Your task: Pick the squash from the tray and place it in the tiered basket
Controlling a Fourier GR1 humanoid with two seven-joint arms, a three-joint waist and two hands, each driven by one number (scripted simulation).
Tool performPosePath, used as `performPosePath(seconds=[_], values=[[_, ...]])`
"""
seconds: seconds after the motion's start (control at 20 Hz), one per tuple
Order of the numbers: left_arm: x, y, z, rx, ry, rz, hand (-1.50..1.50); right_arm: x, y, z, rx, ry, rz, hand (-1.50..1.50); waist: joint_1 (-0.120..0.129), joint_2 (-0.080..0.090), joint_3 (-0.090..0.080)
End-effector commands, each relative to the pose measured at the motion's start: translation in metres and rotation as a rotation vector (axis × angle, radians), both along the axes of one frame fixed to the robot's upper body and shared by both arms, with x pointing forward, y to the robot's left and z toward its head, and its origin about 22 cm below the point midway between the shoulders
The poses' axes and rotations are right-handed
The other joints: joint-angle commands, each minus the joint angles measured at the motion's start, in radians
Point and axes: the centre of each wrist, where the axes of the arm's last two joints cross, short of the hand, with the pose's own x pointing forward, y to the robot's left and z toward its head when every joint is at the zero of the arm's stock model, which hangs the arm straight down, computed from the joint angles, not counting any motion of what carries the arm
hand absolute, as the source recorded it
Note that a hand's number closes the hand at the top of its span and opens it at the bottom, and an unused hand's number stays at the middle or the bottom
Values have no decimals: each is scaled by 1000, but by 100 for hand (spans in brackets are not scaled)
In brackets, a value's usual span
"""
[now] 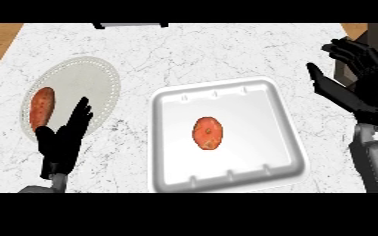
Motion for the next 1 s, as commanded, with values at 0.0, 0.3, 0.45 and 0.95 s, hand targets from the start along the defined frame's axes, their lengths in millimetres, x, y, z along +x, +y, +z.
performPosePath(seconds=[0.0,0.3,0.45,0.95], values=[[-18,-10,-17,26,35,43,0,-21,8,-39,201,12,-359,-150,2,-7,3],[-35,-34,-38,43,32,37,0,-92,86,-26,147,-45,-220,-150,27,-3,0],[-20,-21,-27,49,37,59,0,-106,78,-34,18,218,-104,-150,16,-3,-5],[-23,-43,-26,54,11,21,0,-118,82,-2,-460,628,-26,-150,46,1,-10]])
